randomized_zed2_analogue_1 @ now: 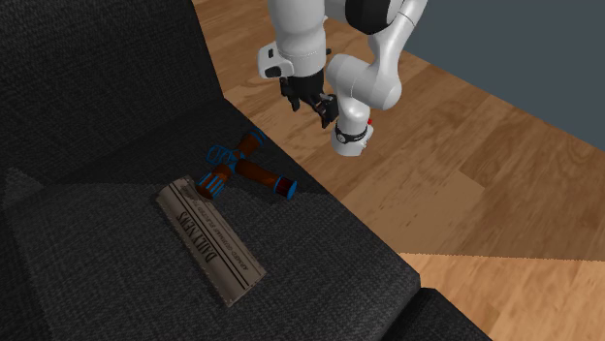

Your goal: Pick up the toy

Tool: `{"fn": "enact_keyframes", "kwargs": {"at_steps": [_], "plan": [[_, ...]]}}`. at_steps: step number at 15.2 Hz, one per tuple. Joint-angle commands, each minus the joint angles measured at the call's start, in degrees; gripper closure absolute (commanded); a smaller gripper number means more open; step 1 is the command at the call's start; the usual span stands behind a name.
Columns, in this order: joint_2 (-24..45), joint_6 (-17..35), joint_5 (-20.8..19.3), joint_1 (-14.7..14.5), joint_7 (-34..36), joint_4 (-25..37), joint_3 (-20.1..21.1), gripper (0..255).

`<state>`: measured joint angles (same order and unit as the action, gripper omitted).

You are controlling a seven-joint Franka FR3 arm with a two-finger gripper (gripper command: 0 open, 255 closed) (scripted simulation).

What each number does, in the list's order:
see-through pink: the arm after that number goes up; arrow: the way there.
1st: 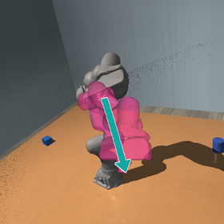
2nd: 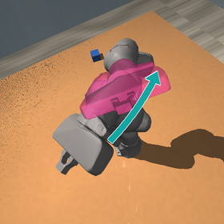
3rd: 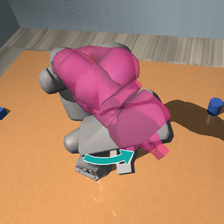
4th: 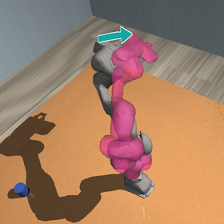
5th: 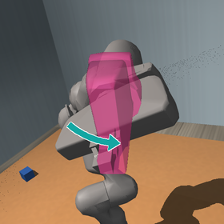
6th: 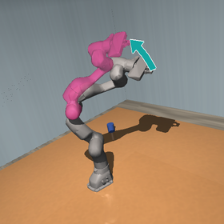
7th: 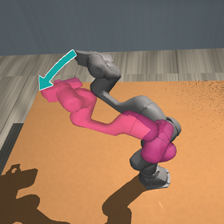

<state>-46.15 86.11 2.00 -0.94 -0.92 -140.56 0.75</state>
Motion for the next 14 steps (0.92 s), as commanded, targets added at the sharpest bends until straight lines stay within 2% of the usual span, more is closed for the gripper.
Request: {"fn": "enact_keyframes", "kwargs": {"at_steps": [1, 7, 14], "plan": [[0.0, 0.0, 0.0, 0.0, 0.0, 0.0, 0.0, 0], [10.8, 2.8, 0.3, -0.1, -2.1, 11.4, -1.6, 0], [22.8, 3.2, 1.6, -0.5, -4.6, 26.8, -3.3, 0]]}}
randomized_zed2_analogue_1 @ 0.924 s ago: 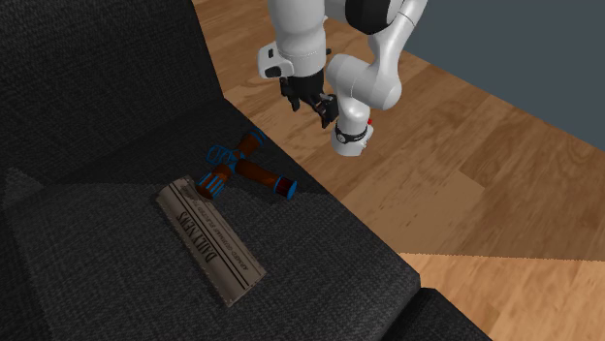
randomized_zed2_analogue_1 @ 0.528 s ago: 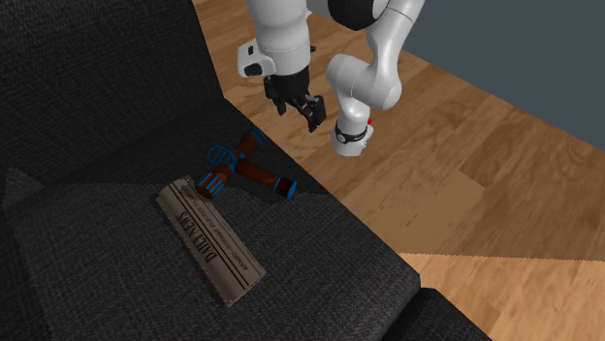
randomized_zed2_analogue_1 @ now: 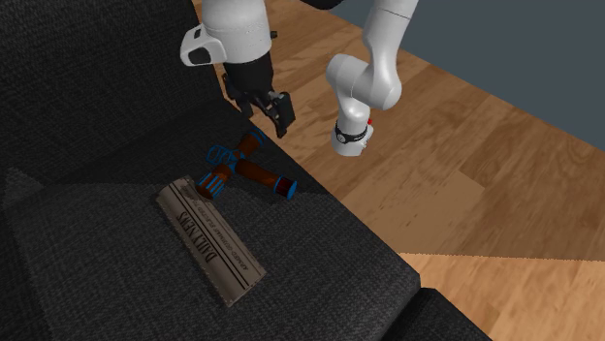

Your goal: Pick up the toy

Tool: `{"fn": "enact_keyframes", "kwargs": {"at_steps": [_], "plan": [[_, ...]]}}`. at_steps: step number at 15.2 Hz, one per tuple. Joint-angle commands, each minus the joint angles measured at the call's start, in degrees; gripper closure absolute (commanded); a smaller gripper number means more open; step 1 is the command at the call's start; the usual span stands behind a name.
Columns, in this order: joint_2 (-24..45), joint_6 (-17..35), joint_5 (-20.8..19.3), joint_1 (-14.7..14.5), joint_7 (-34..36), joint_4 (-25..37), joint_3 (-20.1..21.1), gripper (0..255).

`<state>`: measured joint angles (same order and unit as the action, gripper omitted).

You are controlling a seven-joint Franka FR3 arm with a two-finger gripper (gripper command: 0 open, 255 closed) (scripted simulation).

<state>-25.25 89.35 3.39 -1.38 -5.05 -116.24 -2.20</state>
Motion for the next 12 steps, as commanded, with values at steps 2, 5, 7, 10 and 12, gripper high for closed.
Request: {"fn": "enact_keyframes", "kwargs": {"at_steps": [2, 5, 7, 10, 12], "plan": [[5.3, -0.4, 0.7, -0.1, -1.2, 7.4, -0.8, 0], [5.4, 1.0, 0.8, -0.1, -1.4, 6.2, -0.9, 0], [5.1, 2.6, 0.8, -0.1, -1.5, 4.3, -0.9, 0], [4.6, 5.3, 0.8, -0.1, -1.7, 1.1, -0.8, 0], [4.6, 5.3, 0.8, -0.1, -1.7, 1.1, -0.8, 0]]}}
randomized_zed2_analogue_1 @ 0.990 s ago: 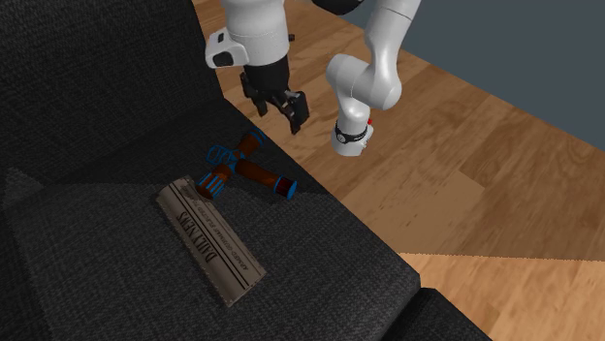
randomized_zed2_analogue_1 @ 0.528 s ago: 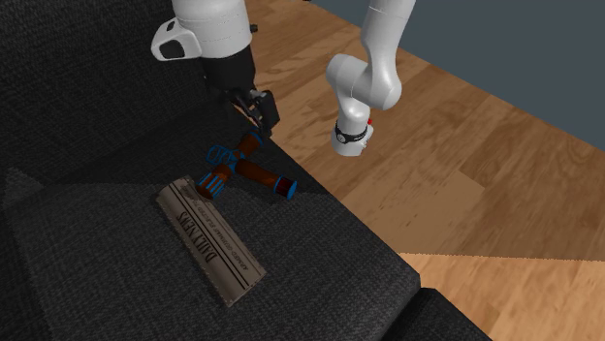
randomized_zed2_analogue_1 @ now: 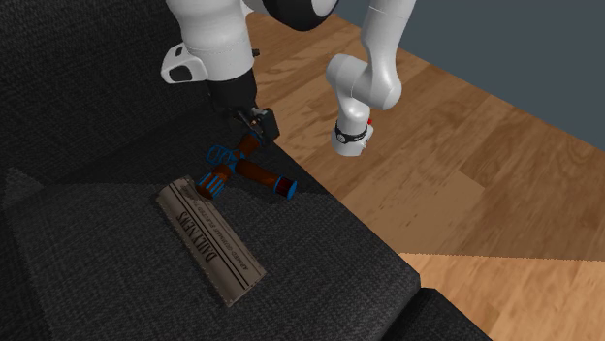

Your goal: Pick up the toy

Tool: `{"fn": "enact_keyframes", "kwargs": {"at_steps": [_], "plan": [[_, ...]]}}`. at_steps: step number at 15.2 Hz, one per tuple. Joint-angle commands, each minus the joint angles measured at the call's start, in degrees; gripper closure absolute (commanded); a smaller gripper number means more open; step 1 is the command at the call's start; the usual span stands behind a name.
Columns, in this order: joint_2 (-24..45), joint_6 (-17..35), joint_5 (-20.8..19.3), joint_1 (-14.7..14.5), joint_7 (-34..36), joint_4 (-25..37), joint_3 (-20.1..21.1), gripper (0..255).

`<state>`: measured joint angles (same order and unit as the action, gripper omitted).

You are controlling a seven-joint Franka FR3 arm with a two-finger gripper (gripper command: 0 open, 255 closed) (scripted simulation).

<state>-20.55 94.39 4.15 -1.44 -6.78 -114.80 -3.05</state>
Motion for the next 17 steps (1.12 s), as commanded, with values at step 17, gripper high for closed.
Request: {"fn": "enact_keyframes", "kwargs": {"at_steps": [17], "plan": [[1.0, -5.1, 0.0, 0.0, 0.4, 6.2, 0.0, 255]]}}
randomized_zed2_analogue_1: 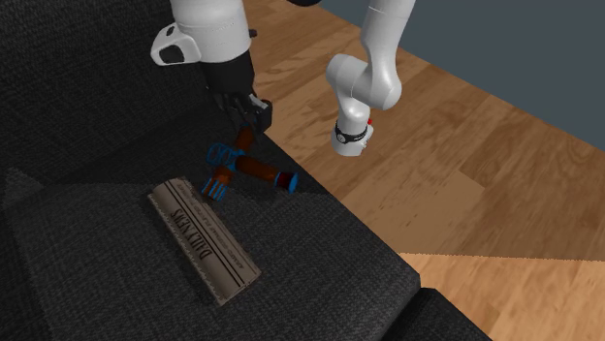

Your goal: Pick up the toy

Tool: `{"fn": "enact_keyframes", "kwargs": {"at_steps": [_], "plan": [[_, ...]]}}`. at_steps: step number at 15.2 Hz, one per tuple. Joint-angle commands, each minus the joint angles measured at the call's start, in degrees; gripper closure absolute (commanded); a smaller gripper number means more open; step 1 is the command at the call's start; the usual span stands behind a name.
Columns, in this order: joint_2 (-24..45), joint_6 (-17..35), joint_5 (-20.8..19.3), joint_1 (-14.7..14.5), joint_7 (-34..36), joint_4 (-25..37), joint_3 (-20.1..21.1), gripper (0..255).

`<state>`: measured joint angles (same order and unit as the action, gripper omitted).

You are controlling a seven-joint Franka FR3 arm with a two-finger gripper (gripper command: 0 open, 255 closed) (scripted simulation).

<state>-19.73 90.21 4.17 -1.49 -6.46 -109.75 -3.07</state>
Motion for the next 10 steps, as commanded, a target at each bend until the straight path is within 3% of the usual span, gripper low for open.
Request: {"fn": "enact_keyframes", "kwargs": {"at_steps": [1, 10], "plan": [[0.4, -1.7, 0.0, 0.0, 0.1, 2.1, 0.0, 255], [2.4, -7.3, 0.1, -0.1, 0.5, 9.7, -0.1, 255]]}}
